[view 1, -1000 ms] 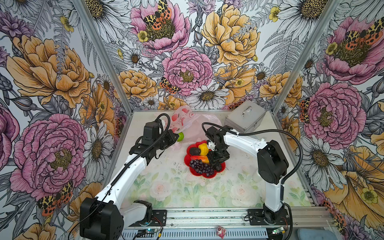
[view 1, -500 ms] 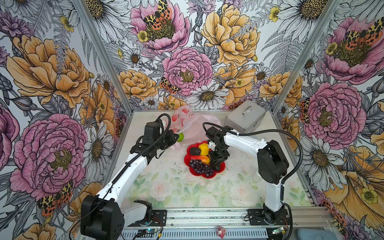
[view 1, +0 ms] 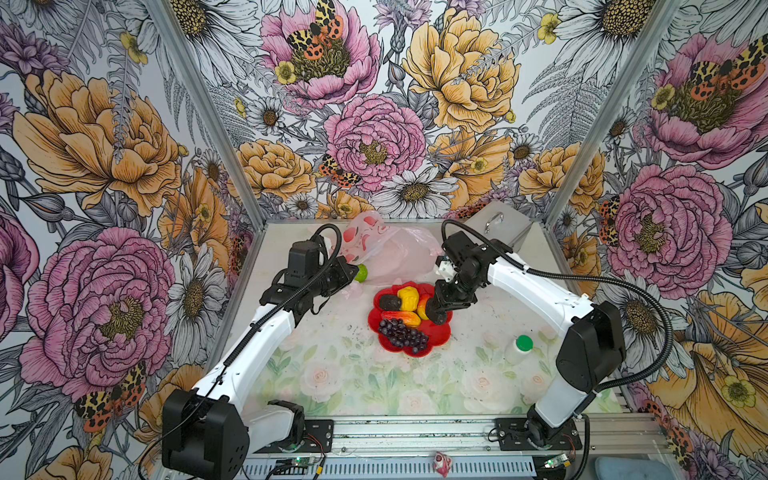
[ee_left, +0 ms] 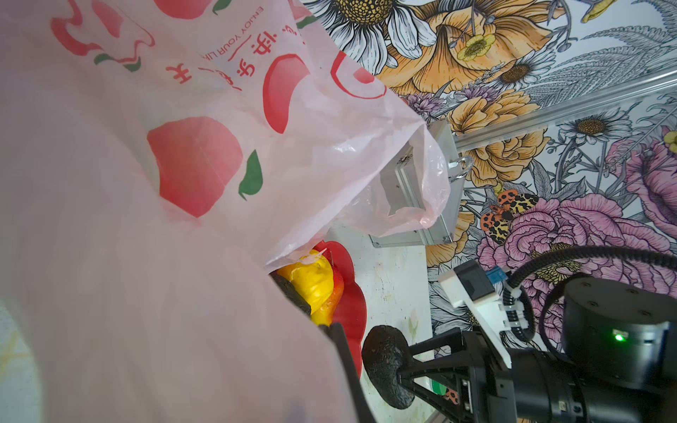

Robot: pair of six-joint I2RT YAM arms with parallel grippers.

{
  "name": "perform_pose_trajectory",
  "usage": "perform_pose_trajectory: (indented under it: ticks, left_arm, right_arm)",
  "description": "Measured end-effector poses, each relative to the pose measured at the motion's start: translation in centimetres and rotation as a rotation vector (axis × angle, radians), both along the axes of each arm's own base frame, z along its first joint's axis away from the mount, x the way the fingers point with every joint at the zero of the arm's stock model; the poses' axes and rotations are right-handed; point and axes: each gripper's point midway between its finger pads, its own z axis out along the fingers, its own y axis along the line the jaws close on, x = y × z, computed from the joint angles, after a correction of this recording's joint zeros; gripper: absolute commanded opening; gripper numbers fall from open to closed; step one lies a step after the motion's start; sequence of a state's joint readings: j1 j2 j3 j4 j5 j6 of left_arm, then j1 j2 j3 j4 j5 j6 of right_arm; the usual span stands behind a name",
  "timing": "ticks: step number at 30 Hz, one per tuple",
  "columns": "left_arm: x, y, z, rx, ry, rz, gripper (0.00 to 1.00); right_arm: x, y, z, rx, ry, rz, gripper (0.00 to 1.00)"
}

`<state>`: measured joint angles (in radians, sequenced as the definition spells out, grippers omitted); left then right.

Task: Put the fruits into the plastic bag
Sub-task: 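Carry the dark avocado into the pink bag and release it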

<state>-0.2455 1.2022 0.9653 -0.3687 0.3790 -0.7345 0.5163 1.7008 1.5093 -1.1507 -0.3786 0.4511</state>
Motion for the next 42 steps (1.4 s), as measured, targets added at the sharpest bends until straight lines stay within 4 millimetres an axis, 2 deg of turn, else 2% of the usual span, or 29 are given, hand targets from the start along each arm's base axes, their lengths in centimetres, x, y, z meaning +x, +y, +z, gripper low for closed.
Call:
perform_pose_trajectory:
  ticks: [3,11,18,23,32,38,42]
  left_arm:
    - [-0.1,0.0,0.1,-0.001,-0.003,0.000,0.00]
    - [-0.9,-0.5,1.6,-0.012,-0.042,-0.015,0.00]
    - [-1.5,-1.9,1.6,-0.010,-0.045,-0.053,0.00]
    - [-1.7,-2.5,1.7,-0.006,-0.051,-0.064,0.00]
    - [-1.0,-2.8,0.6,0.003,-0.031,-0.064,0.00]
    - [-0.7,-2.9,-0.5,0.012,-0.004,-0.065,0.00]
    - [-0.6,-3.0,-0.7,0.012,0.002,-0.067,0.00]
  right_arm:
    - [1.2,1.1,1.0,0.087,-0.010,-0.062,0.36]
    - [6.7,5.1,4.6,0.347,-0.081,-0.246,0.36]
    - [12.1,8.1,4.9,0.452,-0.101,-0.344,0.35]
    - [15.2,9.9,3.5,0.478,-0.096,-0.385,0.35]
    - [18.6,12.6,-1.4,0.445,-0.080,-0.418,0.35]
    - [19.7,13.5,-4.3,0.421,-0.056,-0.435,0.41]
    - [20.1,13.8,-5.4,0.415,-0.044,-0.439,0.47]
